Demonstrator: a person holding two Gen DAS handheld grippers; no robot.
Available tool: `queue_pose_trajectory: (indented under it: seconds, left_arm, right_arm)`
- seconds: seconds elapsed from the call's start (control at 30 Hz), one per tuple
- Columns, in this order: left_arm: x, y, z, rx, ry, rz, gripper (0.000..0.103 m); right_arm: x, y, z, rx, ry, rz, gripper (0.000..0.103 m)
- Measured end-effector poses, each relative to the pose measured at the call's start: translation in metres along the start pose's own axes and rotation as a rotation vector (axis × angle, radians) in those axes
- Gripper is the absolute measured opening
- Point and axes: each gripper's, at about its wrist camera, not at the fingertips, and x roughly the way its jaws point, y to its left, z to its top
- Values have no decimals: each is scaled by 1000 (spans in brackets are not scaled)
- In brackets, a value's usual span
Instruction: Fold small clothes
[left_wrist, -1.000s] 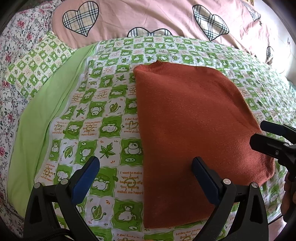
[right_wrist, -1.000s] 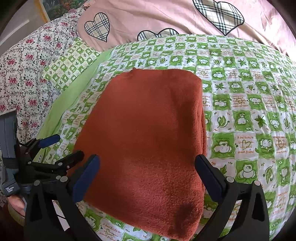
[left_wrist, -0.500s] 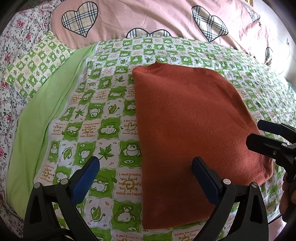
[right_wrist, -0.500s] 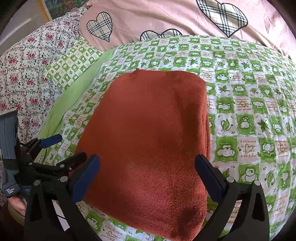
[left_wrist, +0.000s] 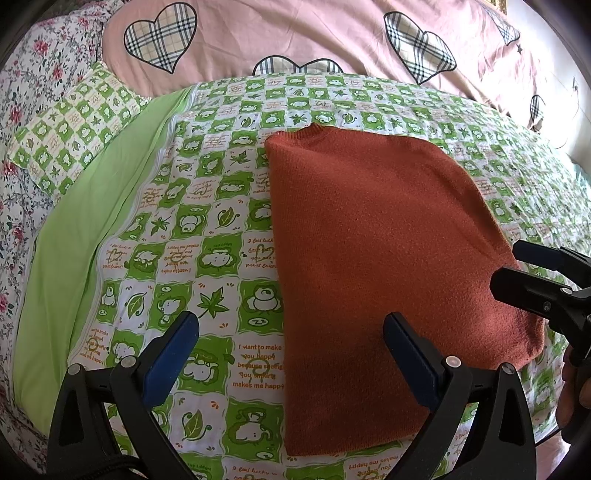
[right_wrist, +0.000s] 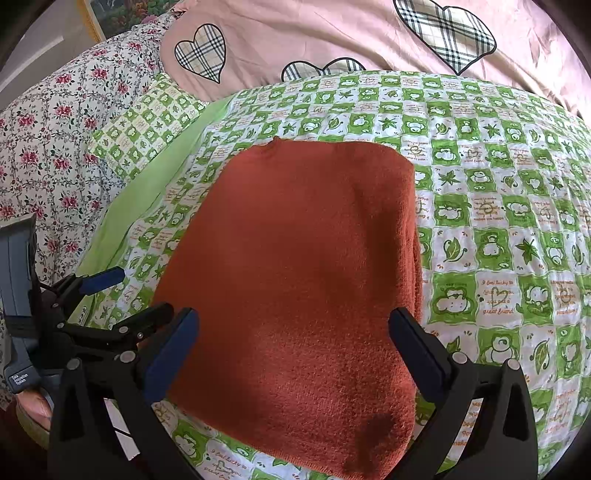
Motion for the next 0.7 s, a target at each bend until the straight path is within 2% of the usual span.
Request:
queue_pose_trajectory:
  seconds: [0.7]
  left_arm:
    - [-1,0,1,-4,-6,-1,100]
  right_arm:
    - [0,2,0,1,-1,0,102]
